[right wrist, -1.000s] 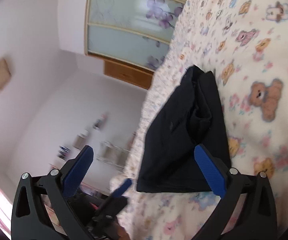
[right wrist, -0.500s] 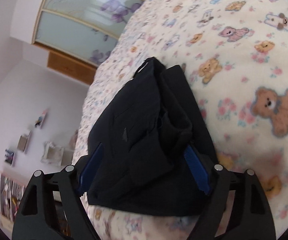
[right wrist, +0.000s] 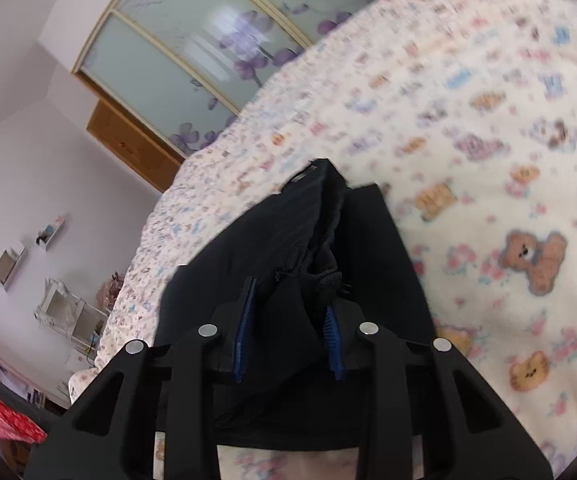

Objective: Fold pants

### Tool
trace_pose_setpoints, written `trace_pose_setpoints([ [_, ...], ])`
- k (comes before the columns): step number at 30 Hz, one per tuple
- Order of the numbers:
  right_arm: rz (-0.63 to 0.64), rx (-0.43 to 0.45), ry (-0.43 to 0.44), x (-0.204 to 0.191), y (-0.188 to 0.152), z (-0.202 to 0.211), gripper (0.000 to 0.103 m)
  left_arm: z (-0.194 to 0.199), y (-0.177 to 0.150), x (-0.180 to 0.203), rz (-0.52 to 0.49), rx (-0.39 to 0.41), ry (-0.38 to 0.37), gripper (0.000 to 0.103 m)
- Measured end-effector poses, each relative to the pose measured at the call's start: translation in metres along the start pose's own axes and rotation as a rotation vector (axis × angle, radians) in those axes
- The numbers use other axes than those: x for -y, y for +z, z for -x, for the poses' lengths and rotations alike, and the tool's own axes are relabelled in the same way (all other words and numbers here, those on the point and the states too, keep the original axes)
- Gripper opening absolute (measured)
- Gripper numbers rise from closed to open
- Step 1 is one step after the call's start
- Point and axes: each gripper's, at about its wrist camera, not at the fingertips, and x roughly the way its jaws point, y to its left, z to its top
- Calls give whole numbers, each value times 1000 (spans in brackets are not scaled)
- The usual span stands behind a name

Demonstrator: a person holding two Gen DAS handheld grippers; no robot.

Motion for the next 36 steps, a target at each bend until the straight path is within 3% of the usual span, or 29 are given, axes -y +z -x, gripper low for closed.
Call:
trace_pose_setpoints([
  [6, 21, 53, 71, -7, -13, 30, 30, 2, 2, -8, 32, 6, -8, 101],
  [8, -3, 53, 40, 4, -25, 28, 30, 3, 3, -8, 33, 12, -8, 101],
  [10, -84, -3, -20, 36, -36, 9, 30, 3, 4, -9, 36, 14, -10, 101],
  [12, -172, -27, 24, 58, -39, 1, 31, 4, 4, -10, 38, 17, -8, 101],
  [15, -133, -67, 34, 52, -30, 1, 43, 7, 6, -14, 52, 33, -9, 101],
  [17, -114, -84, 10, 47, -27, 7, 56, 8, 7, -18, 68, 39, -9, 101],
  [20, -111, 23, -33, 43, -23, 32, 59, 10, 8, -21, 86, 45, -8, 101],
  [23, 2, 191, -43, 22, -13, 58, 59, 9, 7, -21, 88, 38, -8, 101],
  [24, 52, 182, -5, 9, -4, 53, 59, 9, 7, -21, 87, 35, -9, 101],
  [27, 80, 40, 101, -18, 19, 16, 65, 7, 7, -21, 86, 28, -12, 101],
  [29, 66, -22, 119, -28, 30, -8, 78, 6, 8, -21, 84, 28, -15, 101],
  [32, 22, -102, 98, -28, 47, -46, 79, 5, 9, -21, 80, 22, -19, 101],
  [34, -58, -148, -9, -4, 53, -70, 78, 5, 9, -22, 80, 18, -21, 101],
  [36, -160, -186, 3, 28, 52, -89, 72, 4, 10, -23, 84, 16, -25, 101],
])
